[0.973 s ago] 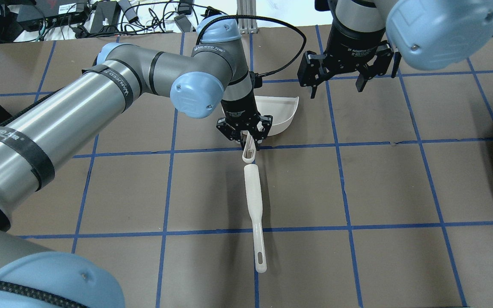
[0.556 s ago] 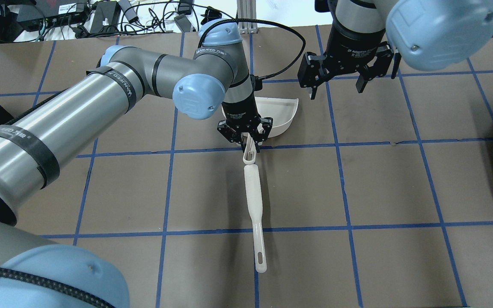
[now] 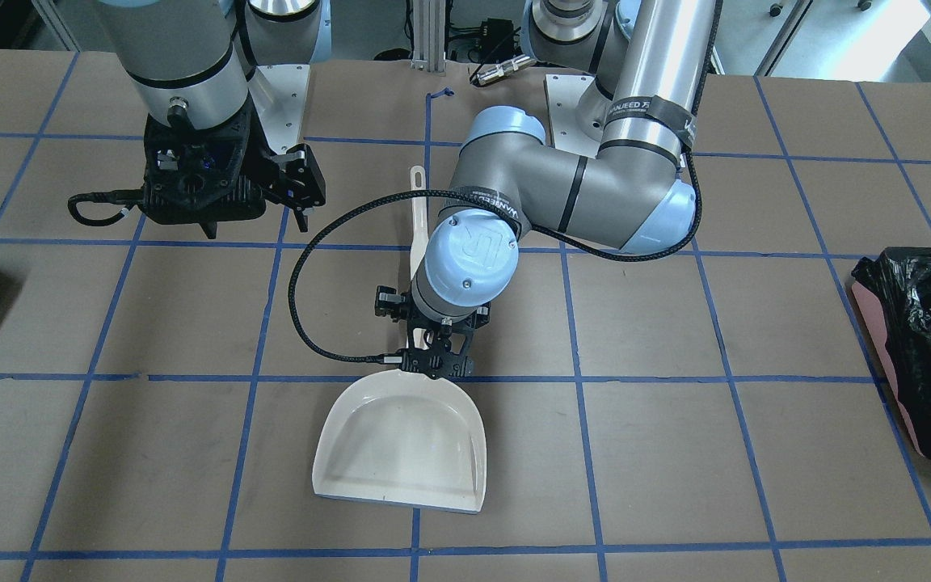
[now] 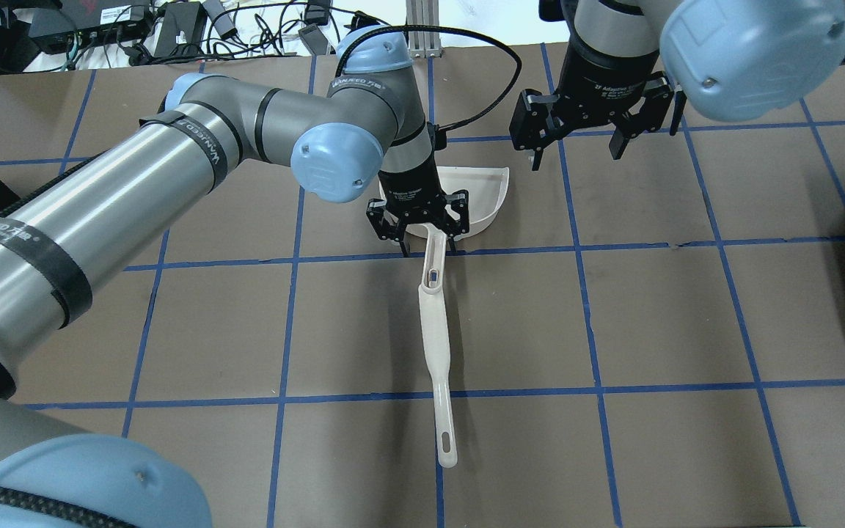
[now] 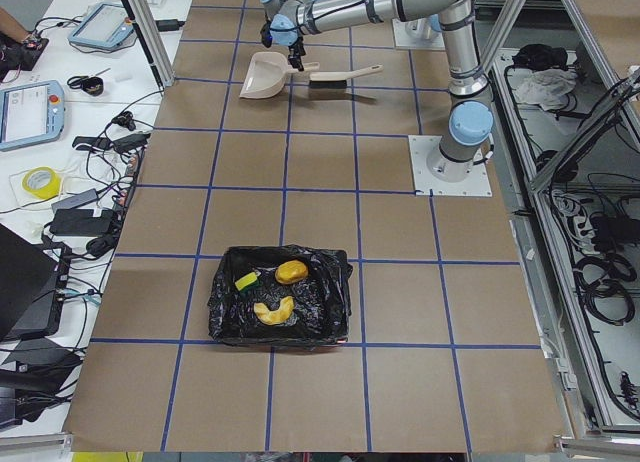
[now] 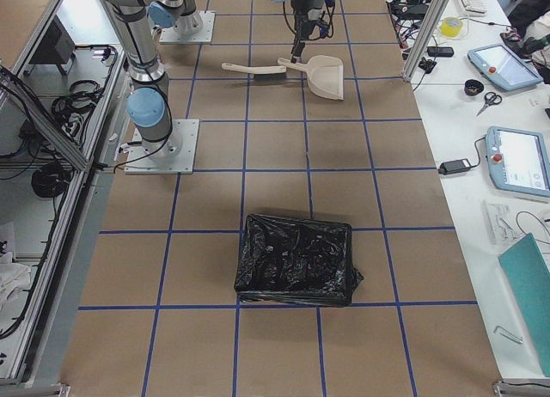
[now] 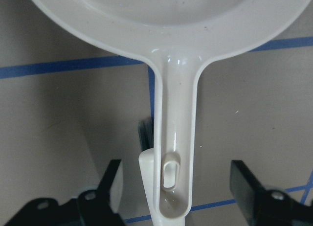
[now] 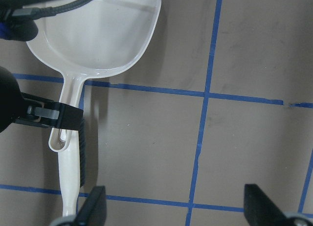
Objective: Sweep and dump trash in nearest bin
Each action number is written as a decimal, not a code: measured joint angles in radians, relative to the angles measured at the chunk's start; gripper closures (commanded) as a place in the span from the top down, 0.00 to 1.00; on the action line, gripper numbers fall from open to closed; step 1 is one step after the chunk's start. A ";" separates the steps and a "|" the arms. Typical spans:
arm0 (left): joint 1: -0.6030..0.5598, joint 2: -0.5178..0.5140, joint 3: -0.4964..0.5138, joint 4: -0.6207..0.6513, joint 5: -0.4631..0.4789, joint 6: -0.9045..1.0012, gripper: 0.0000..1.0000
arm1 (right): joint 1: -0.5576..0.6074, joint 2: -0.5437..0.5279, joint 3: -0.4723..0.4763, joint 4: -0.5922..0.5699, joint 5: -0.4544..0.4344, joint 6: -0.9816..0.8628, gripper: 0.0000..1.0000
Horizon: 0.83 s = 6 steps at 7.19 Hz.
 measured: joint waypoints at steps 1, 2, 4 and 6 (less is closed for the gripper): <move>0.005 0.006 0.005 -0.002 0.003 0.003 1.00 | 0.000 0.001 0.000 0.000 0.000 0.000 1.00; 0.019 0.013 0.010 -0.005 0.004 0.007 0.98 | 0.001 0.002 0.000 -0.001 0.001 0.000 1.00; 0.076 0.037 0.016 -0.010 0.026 0.020 0.99 | 0.000 0.001 0.000 -0.001 0.002 0.002 1.00; 0.165 0.088 0.027 -0.036 0.095 0.086 1.00 | 0.000 0.001 0.000 0.000 0.002 0.006 1.00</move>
